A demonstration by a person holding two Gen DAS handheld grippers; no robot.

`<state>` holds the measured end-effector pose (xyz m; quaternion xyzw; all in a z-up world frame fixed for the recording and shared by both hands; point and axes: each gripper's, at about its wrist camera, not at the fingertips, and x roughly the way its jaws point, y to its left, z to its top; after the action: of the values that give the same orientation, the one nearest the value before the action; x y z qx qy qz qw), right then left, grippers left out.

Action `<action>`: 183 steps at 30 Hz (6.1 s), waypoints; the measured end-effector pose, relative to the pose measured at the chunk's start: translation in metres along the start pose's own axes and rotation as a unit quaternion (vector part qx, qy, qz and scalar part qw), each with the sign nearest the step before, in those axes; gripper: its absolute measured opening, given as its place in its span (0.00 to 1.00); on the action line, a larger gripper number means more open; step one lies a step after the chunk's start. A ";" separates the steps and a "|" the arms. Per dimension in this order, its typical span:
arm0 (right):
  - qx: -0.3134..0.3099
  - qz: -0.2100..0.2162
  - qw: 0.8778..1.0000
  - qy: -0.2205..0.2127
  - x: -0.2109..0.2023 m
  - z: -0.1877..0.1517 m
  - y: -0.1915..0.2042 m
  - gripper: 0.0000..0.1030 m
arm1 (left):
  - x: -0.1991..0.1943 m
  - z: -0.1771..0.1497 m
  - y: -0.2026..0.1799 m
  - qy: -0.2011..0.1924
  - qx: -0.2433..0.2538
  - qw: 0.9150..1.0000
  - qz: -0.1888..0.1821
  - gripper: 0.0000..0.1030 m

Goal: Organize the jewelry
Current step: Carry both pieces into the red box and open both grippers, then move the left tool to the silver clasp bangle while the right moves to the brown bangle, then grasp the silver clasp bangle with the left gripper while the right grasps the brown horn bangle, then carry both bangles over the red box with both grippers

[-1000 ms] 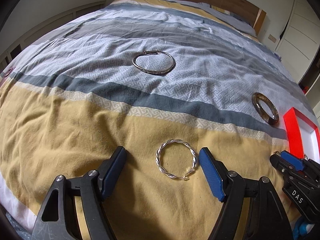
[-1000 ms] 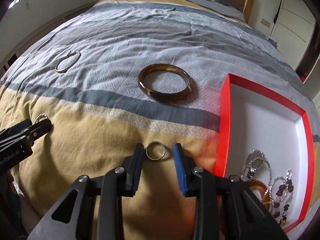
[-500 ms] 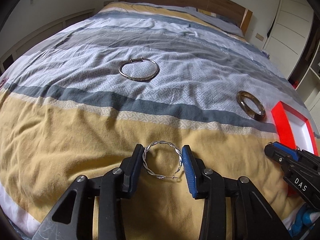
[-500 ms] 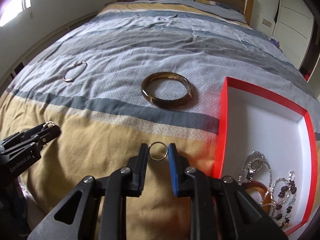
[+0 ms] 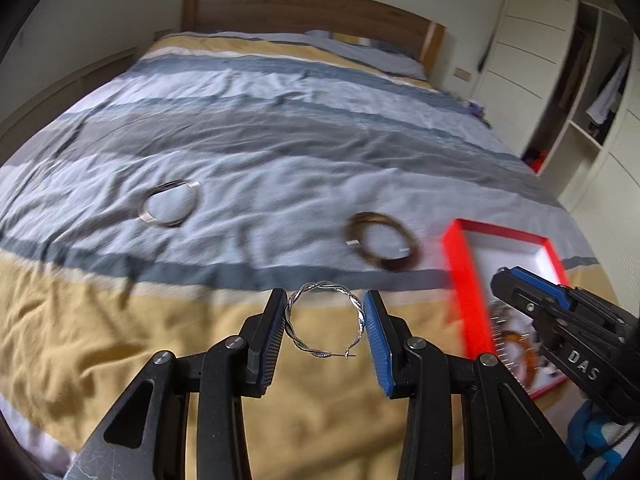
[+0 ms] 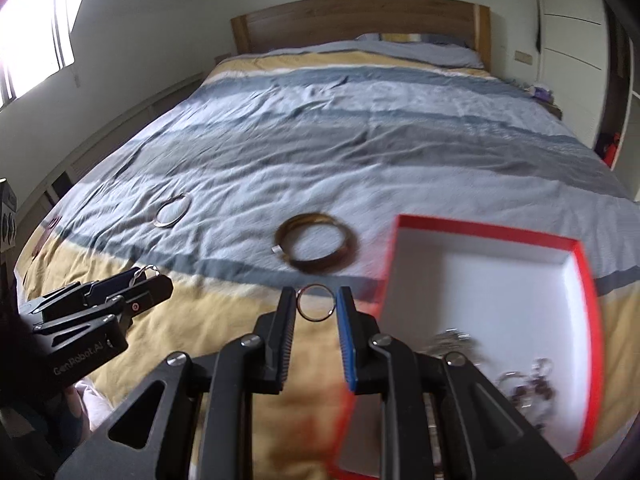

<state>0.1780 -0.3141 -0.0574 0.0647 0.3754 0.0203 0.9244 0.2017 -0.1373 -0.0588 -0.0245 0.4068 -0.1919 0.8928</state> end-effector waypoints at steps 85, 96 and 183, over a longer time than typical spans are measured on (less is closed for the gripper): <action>-0.117 0.020 0.992 0.052 0.020 0.046 0.019 0.21 | 0.011 0.042 0.073 0.019 0.016 0.998 0.053 0.59; -0.109 0.068 0.984 0.122 0.111 0.051 0.058 0.21 | 0.055 0.060 0.194 0.050 -0.073 0.988 0.124 0.53; -0.010 0.043 0.995 0.086 0.032 0.016 -0.162 0.08 | 0.106 0.041 -0.189 0.057 0.184 0.981 -0.011 0.04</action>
<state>0.2107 -0.4738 -0.0900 0.0695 0.4498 0.0692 0.8877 0.2341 -0.3553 -0.0700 0.1466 0.4144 -0.2745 0.8553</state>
